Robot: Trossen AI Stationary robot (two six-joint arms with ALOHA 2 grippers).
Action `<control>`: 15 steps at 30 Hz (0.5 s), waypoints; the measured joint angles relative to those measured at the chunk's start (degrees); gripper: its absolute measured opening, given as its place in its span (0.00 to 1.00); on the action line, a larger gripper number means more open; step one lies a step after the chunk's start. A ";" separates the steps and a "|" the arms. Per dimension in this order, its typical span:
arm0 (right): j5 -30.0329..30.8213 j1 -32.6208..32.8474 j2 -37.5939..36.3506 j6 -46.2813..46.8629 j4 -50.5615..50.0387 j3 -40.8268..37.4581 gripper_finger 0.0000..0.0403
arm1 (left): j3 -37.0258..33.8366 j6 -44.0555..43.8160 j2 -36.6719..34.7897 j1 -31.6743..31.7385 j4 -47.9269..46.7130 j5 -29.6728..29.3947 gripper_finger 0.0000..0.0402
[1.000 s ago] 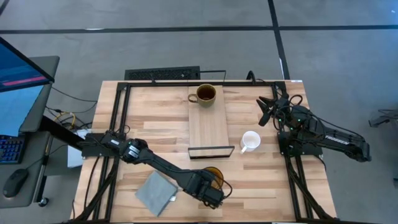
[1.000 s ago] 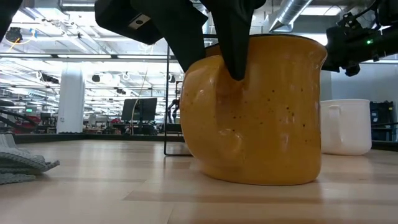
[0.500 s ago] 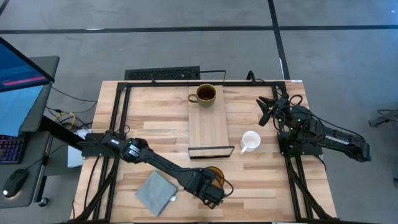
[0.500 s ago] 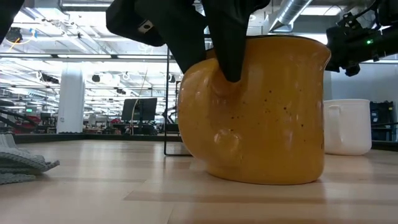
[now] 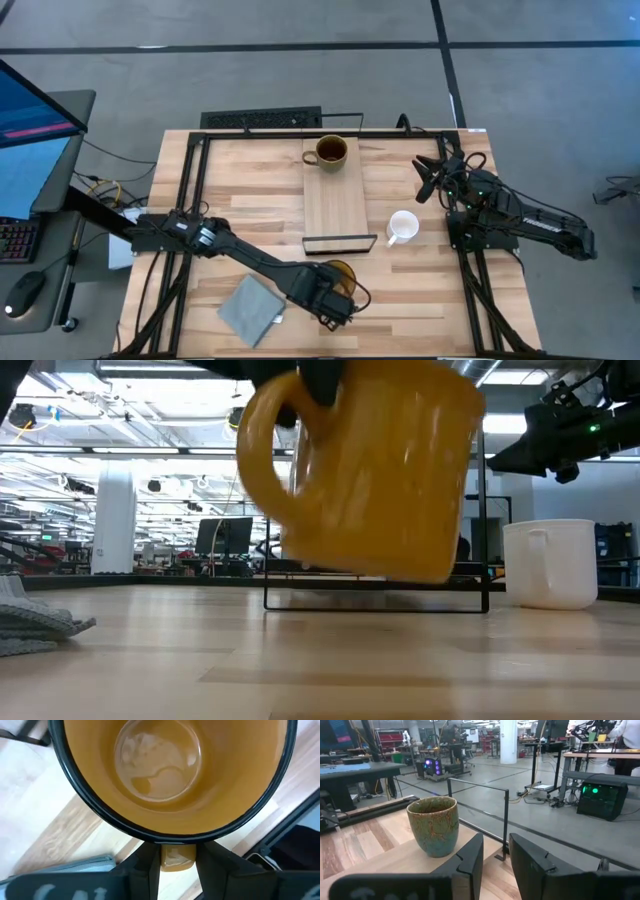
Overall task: Stack small to large cups/mugs on shelf
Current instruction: Put the yellow mug on the shelf
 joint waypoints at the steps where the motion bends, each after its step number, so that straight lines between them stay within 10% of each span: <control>1: 0.00 0.00 0.02 0.00 0.00 -0.02 0.29 | 0.00 0.04 -0.52 0.00 -0.10 -0.27 0.21; 15: 0.00 0.03 0.01 -0.49 -0.04 -0.01 0.29 | 0.02 2.36 -9.16 0.00 -0.31 -6.86 0.21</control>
